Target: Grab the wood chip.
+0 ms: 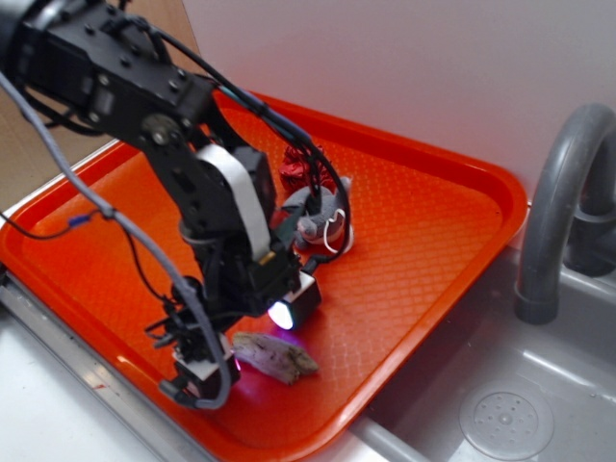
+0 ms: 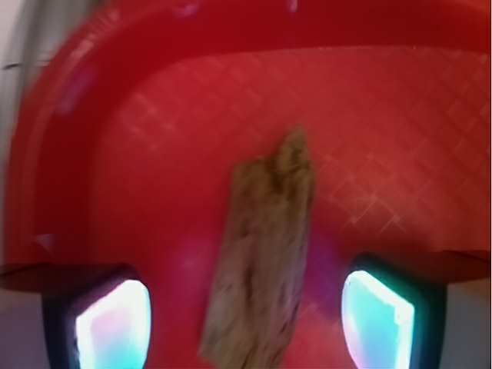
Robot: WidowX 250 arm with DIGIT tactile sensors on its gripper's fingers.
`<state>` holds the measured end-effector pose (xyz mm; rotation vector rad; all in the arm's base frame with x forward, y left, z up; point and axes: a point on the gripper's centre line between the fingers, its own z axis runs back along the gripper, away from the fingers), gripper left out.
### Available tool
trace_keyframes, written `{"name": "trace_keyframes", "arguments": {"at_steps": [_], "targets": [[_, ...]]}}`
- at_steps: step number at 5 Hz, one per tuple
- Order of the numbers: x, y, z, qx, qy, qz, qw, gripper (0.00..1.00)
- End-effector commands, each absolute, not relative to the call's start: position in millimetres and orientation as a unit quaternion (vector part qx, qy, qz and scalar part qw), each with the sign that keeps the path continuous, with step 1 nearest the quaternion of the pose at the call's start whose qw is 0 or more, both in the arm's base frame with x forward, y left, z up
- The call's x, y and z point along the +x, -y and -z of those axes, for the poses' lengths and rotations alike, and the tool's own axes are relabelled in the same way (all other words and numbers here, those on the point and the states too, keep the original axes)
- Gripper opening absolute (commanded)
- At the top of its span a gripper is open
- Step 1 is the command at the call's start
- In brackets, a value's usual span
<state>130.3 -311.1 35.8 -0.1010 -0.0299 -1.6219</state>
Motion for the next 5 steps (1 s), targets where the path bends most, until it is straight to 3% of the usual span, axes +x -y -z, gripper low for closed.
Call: {"name": "trace_keyframes", "arguments": {"at_steps": [1,2,3,5], "targets": [[107.8,312.8,-40.8,-0.026,0.018,0.739,0.673,1.0],[107.3,311.1,-37.8,-0.016,0.018,0.736,0.676,1.0],[105.7,309.9,-34.7,-0.009,0.012,0.732,0.681,0.0],[101.6,307.5,-28.2,0.006,0.0,0.735,0.678,0.0]]}}
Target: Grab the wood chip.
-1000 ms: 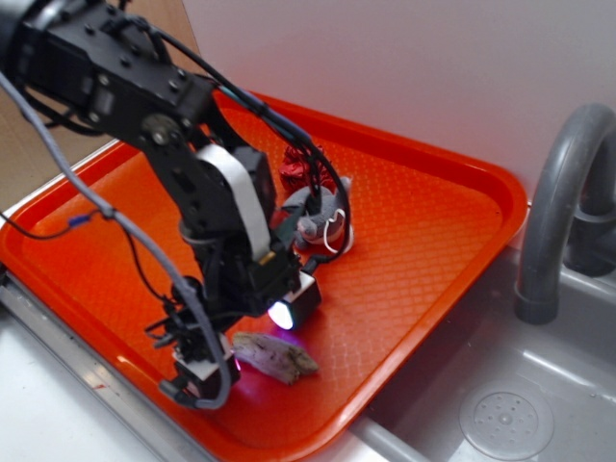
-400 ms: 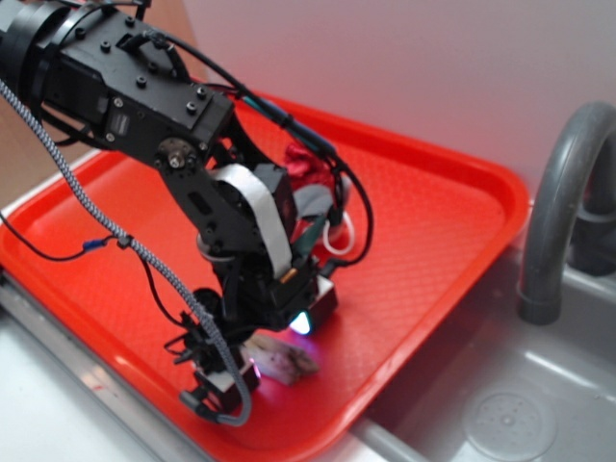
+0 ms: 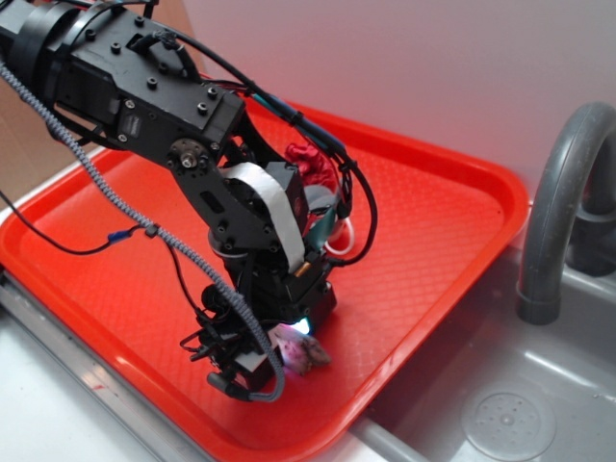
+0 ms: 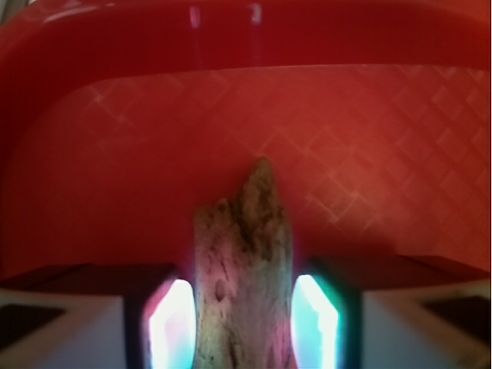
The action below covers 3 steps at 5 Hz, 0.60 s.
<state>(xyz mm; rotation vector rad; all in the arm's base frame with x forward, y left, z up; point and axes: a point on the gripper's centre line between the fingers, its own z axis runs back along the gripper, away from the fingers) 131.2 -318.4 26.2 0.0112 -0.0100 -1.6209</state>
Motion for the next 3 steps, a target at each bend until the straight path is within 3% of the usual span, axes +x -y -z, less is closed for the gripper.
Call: {"name": "trace_keyframes", "arguments": {"at_steps": [1,2,3], "targets": [[105.4,305.1,-30.5,0.008,-0.008,0.724,0.69,0.0],[120.4,294.1,-61.5,-0.019,0.009,0.643,0.766,0.0],[147.2,271.8,-109.0,-0.067,0.043,0.54,0.838,0.0]]}}
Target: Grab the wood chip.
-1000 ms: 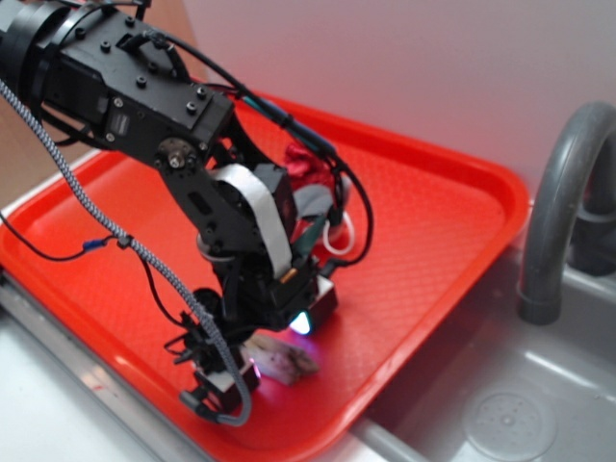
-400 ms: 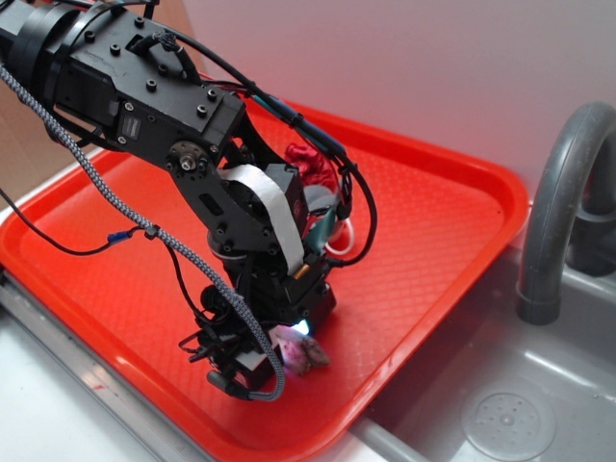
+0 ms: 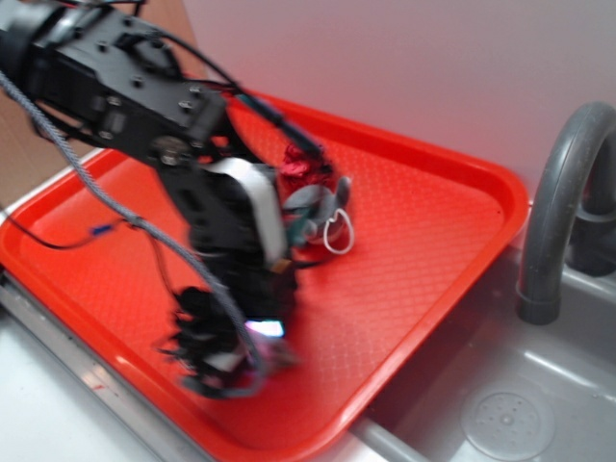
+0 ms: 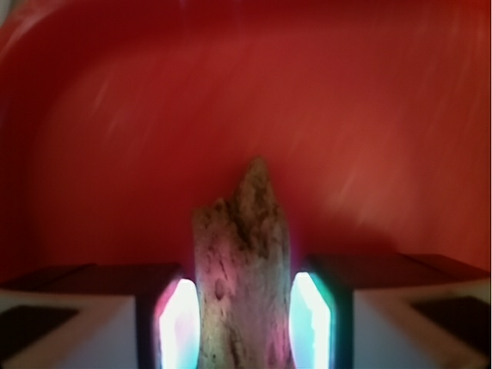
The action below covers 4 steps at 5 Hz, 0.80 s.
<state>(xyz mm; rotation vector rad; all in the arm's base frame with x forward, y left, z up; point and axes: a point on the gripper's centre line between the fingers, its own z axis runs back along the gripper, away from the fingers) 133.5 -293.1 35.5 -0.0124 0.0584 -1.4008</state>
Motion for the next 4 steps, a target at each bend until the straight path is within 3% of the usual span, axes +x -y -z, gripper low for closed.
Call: {"name": "trace_keyframes", "arguments": {"at_steps": [1,3,4], "targets": [[164.9,242.5,-156.8,-0.096,0.078,0.429,0.895,0.0],[160.0,180.4,-226.2,-0.028,0.091,0.199,0.975,0.0],[151.1,149.9,-257.3,0.028,0.096,0.079,0.992,0.0]]}}
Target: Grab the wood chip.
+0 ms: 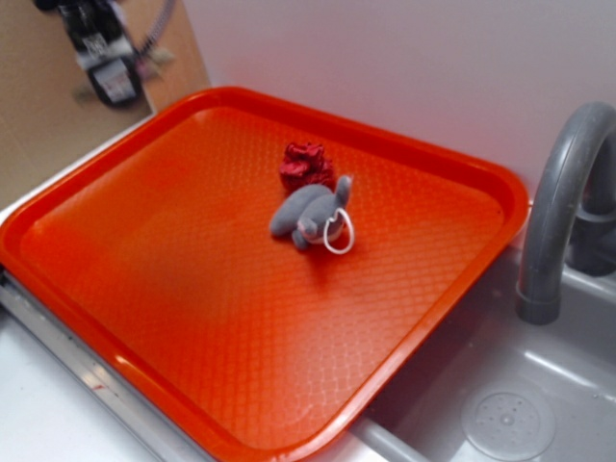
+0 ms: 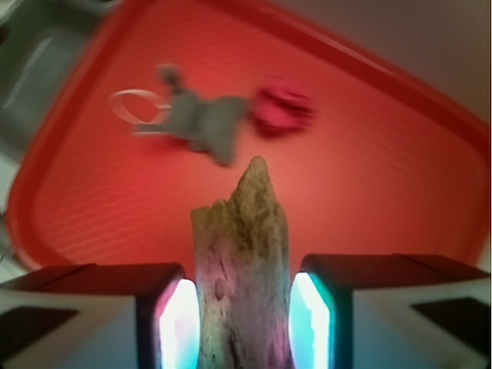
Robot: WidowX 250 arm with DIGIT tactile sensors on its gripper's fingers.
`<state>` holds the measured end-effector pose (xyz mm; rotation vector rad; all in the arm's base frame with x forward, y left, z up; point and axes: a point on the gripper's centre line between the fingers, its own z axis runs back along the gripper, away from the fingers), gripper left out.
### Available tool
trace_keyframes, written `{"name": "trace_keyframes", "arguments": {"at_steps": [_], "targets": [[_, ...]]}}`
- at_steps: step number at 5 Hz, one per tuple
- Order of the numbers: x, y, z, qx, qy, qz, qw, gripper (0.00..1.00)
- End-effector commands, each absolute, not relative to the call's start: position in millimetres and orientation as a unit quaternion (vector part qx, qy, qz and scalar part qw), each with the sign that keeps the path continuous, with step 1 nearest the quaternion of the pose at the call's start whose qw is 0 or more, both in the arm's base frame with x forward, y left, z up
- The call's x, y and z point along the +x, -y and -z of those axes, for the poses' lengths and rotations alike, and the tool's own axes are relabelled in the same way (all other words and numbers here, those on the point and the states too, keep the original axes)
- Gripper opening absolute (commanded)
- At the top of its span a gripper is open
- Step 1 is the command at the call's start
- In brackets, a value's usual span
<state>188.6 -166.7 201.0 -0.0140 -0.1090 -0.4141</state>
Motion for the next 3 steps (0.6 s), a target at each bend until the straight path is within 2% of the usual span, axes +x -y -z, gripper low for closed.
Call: {"name": "trace_keyframes", "arguments": {"at_steps": [1,2,3], "targets": [[143.2,140.2,-273.4,0.042,0.084,-0.045,0.995,0.0],[147.8,139.8,-266.2,0.048,0.074,-0.084,0.993,0.0],[145.4,138.2,-261.2,0.031,0.086,-0.076,0.993,0.0]]}}
